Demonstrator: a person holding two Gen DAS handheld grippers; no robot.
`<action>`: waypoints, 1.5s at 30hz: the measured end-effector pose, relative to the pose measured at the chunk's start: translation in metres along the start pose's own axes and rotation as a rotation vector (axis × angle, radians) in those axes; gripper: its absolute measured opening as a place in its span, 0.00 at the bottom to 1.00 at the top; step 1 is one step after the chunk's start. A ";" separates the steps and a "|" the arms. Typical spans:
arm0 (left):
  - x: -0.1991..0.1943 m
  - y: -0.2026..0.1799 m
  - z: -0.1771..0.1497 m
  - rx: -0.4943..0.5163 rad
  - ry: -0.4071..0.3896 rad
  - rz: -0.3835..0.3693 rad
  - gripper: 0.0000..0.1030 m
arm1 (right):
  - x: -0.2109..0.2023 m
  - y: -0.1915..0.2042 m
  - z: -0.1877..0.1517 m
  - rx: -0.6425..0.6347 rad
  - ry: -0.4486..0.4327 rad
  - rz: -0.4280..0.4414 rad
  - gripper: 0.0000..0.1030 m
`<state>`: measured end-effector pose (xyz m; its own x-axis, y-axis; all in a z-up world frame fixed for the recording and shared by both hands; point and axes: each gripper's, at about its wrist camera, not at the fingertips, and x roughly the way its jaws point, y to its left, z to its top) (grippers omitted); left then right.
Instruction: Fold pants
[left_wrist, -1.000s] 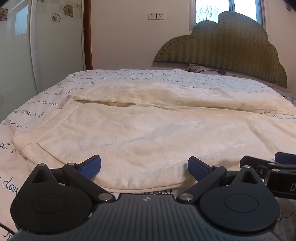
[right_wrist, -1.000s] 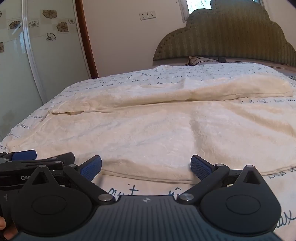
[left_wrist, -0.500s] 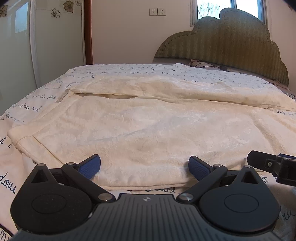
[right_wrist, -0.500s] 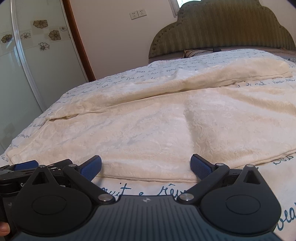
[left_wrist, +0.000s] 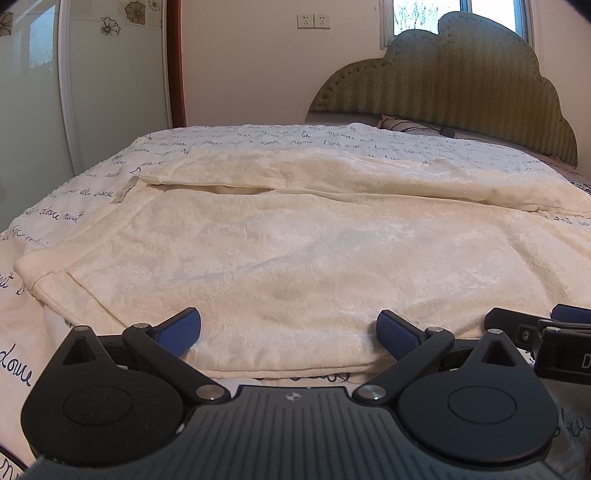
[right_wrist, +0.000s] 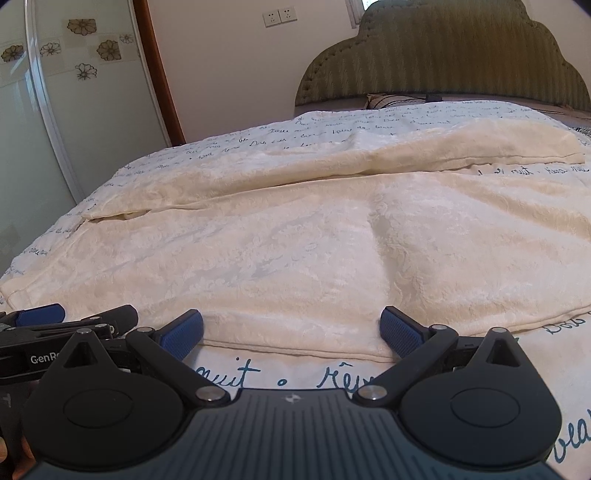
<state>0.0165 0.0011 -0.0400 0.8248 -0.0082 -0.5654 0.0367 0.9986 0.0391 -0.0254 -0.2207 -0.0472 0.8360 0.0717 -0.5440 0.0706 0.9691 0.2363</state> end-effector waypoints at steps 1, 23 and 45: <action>0.000 0.000 0.000 0.000 0.000 0.000 1.00 | 0.000 0.000 0.000 0.000 0.000 0.000 1.00; 0.000 -0.003 -0.002 0.016 0.007 0.012 1.00 | 0.000 0.000 0.001 0.016 -0.003 0.013 1.00; -0.001 0.000 0.002 0.022 0.020 -0.008 1.00 | -0.005 -0.005 0.007 0.047 0.015 0.056 1.00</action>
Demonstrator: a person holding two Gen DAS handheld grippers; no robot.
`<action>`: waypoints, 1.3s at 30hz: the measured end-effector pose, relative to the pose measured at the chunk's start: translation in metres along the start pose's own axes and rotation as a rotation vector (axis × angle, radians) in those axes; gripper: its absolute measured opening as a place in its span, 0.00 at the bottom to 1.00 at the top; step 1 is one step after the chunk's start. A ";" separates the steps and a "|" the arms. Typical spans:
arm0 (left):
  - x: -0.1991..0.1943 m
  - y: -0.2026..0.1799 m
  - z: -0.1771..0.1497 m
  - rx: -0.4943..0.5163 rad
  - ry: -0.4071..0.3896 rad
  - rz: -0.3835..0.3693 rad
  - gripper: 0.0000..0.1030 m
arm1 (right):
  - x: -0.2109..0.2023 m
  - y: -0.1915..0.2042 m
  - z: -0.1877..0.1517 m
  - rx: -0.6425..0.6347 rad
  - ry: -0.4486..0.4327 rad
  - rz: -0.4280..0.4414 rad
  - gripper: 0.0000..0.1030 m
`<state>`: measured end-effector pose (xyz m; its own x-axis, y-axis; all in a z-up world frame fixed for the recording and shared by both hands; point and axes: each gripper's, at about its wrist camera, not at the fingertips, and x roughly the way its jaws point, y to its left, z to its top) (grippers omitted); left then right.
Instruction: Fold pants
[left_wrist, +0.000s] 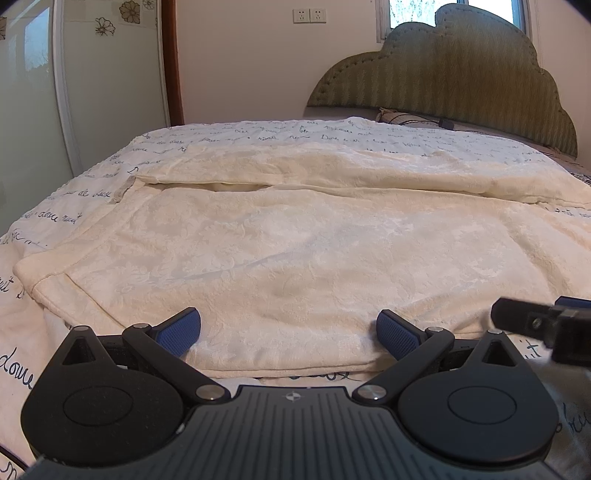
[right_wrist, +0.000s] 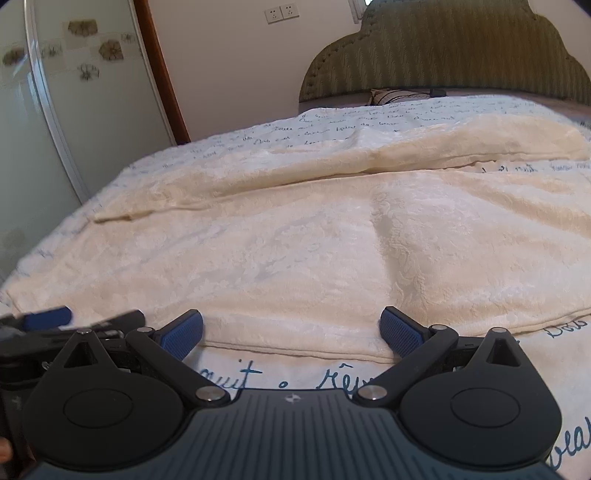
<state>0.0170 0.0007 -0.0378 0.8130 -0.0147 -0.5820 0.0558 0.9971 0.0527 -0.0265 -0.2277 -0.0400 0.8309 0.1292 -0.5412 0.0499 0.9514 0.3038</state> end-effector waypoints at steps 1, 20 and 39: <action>-0.003 0.002 0.001 -0.005 -0.002 -0.012 1.00 | -0.003 -0.004 0.004 0.033 0.003 0.041 1.00; 0.010 0.065 0.077 -0.067 -0.040 0.048 1.00 | 0.187 0.074 0.195 -0.529 0.025 0.087 1.00; 0.103 0.120 0.168 -0.140 0.060 -0.024 0.99 | 0.323 0.097 0.228 -0.621 0.255 0.352 0.23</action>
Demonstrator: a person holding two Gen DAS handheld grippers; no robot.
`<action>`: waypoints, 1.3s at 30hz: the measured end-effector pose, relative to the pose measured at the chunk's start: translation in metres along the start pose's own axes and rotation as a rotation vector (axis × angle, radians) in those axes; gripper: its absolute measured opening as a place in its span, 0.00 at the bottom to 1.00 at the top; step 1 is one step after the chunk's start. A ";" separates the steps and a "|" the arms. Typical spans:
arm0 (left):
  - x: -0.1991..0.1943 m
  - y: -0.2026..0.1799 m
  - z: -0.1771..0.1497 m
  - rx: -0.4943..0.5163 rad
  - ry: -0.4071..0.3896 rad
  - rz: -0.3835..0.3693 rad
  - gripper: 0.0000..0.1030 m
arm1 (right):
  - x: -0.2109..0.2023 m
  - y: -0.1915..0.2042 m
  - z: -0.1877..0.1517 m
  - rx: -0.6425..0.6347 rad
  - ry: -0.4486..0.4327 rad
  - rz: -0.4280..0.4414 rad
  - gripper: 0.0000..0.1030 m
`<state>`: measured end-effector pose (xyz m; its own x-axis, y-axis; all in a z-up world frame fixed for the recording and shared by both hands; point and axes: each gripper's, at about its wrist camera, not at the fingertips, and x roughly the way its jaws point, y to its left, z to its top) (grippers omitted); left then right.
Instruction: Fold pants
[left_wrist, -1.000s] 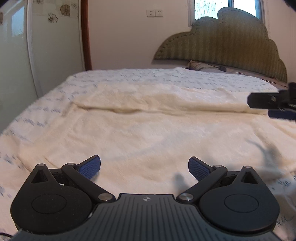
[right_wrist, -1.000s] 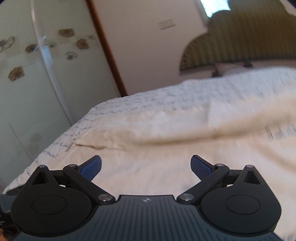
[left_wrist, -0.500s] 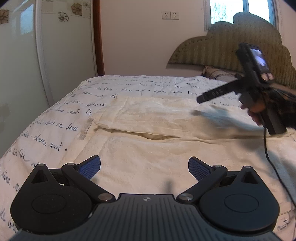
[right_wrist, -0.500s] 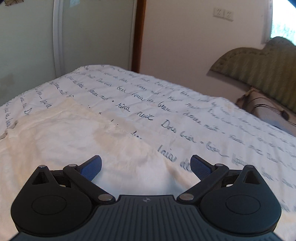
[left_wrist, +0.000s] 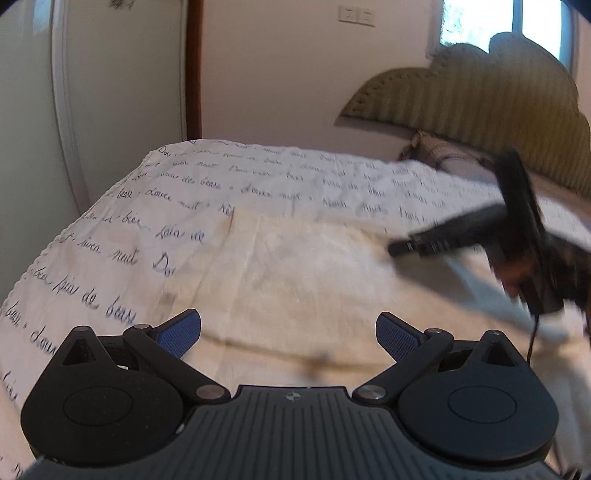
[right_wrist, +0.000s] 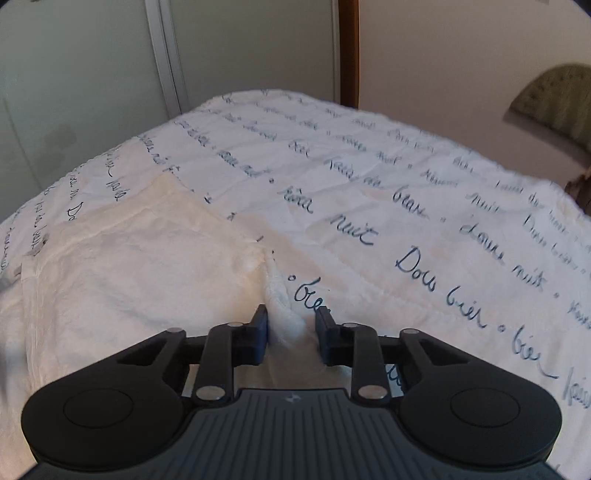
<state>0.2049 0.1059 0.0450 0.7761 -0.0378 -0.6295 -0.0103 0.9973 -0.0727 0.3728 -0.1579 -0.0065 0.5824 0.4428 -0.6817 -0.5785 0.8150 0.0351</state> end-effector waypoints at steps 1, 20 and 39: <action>0.007 0.005 0.010 -0.036 0.004 -0.018 0.99 | -0.007 0.010 -0.003 -0.056 -0.026 -0.029 0.21; 0.118 0.067 0.067 -0.737 0.240 -0.345 0.98 | -0.096 0.153 -0.073 -0.698 -0.248 -0.269 0.06; 0.118 0.070 0.068 -0.650 0.223 -0.297 0.98 | -0.012 0.031 -0.006 -0.204 -0.067 0.016 0.08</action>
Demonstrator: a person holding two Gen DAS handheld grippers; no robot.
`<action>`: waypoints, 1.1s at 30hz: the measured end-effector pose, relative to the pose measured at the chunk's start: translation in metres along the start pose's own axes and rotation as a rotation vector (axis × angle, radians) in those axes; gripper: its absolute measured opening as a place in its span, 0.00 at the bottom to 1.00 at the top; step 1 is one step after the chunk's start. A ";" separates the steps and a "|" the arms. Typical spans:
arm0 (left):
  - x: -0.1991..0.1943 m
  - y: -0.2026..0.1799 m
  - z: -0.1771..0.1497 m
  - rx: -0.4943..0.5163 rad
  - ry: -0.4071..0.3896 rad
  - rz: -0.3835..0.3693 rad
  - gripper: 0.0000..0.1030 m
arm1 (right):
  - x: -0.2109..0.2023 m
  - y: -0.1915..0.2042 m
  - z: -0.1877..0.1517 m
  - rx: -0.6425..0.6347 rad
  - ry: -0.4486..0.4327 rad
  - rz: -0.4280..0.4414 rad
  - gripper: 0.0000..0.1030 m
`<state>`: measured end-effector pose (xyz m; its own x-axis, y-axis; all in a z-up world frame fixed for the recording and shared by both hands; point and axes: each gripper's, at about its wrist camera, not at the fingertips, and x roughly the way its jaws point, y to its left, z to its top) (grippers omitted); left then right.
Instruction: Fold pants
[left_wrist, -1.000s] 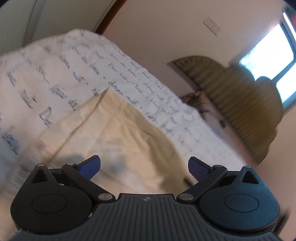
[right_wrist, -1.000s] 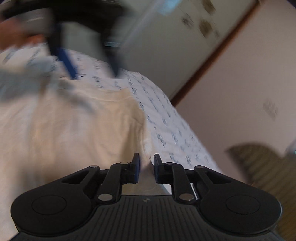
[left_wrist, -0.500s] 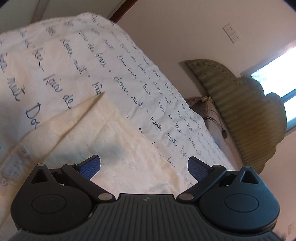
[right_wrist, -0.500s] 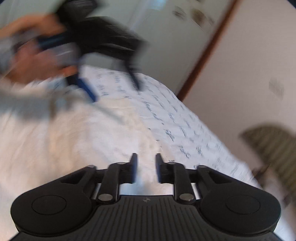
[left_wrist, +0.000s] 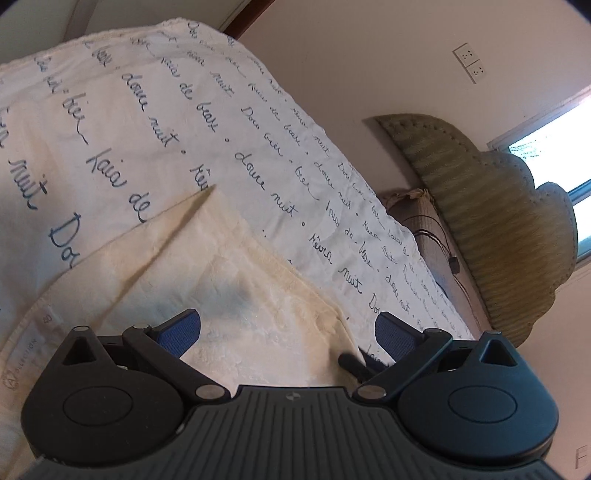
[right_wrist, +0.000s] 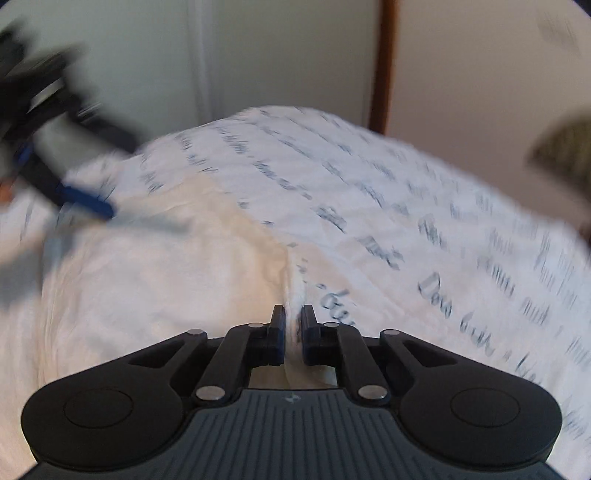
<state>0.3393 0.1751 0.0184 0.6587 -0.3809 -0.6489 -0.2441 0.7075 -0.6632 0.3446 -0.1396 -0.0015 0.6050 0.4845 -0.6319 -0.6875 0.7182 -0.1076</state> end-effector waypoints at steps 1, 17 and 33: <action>0.001 0.001 0.000 -0.013 0.004 -0.012 0.98 | -0.011 0.025 0.001 -0.126 -0.024 -0.039 0.08; -0.037 0.006 -0.026 -0.031 -0.148 -0.049 0.04 | -0.084 0.176 -0.052 -0.700 -0.152 -0.273 0.07; -0.142 0.008 -0.150 0.330 -0.312 0.016 0.03 | -0.161 0.112 -0.055 -0.554 0.055 -0.080 0.54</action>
<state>0.1371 0.1451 0.0495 0.8521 -0.2061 -0.4812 -0.0500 0.8830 -0.4667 0.1484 -0.1647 0.0454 0.6525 0.4016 -0.6426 -0.7573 0.3746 -0.5349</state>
